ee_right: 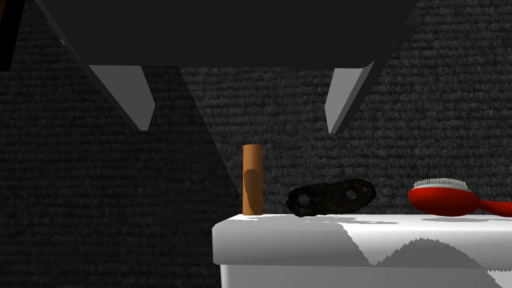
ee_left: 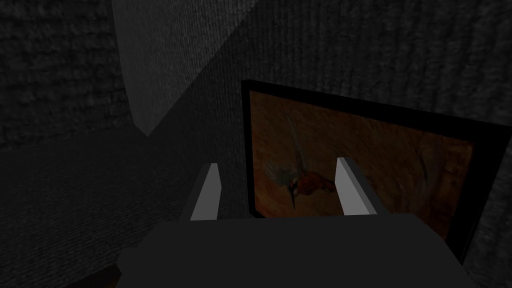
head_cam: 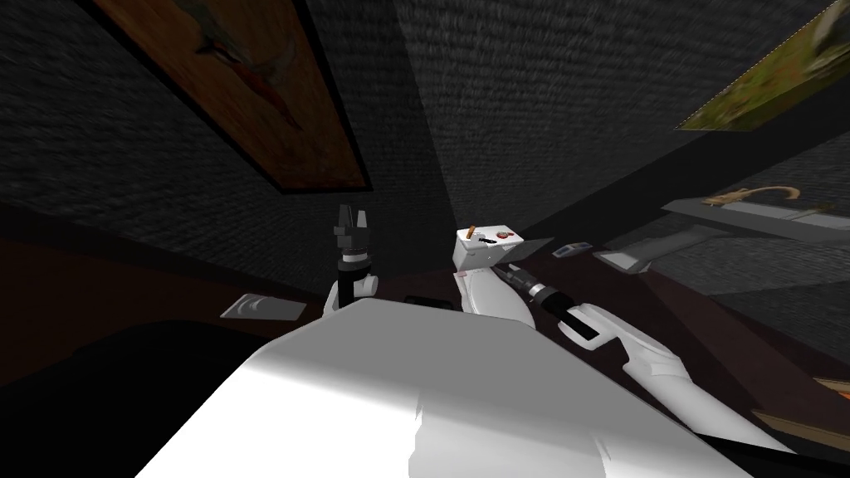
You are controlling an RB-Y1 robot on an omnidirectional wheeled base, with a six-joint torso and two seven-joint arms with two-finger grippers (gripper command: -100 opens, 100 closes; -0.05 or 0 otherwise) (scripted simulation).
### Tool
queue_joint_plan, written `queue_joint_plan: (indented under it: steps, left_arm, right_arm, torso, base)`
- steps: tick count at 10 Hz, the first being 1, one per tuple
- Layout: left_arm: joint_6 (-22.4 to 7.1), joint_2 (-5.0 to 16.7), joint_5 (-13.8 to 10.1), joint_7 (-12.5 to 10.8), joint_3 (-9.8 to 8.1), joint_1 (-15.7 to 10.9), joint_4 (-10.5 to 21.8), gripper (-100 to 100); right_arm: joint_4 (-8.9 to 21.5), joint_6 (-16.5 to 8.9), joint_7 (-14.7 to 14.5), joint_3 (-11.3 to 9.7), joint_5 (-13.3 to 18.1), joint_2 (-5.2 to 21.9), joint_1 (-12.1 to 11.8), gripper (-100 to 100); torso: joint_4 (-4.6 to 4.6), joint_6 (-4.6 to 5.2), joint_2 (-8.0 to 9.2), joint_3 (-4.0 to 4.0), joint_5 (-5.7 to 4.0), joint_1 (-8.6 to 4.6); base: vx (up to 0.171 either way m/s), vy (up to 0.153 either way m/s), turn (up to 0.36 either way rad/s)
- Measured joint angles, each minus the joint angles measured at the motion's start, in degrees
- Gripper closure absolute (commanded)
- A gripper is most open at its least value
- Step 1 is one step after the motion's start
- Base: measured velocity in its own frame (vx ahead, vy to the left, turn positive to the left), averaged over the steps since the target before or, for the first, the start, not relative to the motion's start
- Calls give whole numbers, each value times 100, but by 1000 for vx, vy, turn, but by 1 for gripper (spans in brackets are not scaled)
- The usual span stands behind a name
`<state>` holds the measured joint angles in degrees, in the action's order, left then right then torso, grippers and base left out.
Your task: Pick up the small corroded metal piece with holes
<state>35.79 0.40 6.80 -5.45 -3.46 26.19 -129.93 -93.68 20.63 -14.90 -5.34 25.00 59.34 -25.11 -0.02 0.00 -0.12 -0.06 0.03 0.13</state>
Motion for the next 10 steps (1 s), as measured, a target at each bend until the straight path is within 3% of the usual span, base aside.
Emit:
queue_joint_plan:
  steps: [3, 7, 8, 10]
  left_arm:
    - [0, 0, 0, 0, 0, 1, 0, 0]
    - [0, 0, 0, 0, 0, 1, 0, 0]
    - [0, 0, 0, 0, 0, 1, 0, 0]
    - [0, 0, 0, 0, 0, 1, 0, 0]
  right_arm:
    - [363, 95, -172, -94, 231, 330, 46, -100]
    - [930, 250, -414, -232, 639, 1033, 68, -100]
    - [1113, 286, -471, -356, 795, 1245, 173, -100]
    - [1413, 361, -627, -438, 985, 1418, 195, -100]
  torso:
    - [-2, 1, -9, -6, 1, 6]
    - [-5, -1, -22, -13, 3, 12]
    - [-7, -3, -31, -18, 4, 20]
    - [-4, 1, -19, -11, 3, 13]
  base:
    - [56, 55, 111]
    - [91, 71, 143]
    - [81, 61, 64]
    - [97, 59, 147]
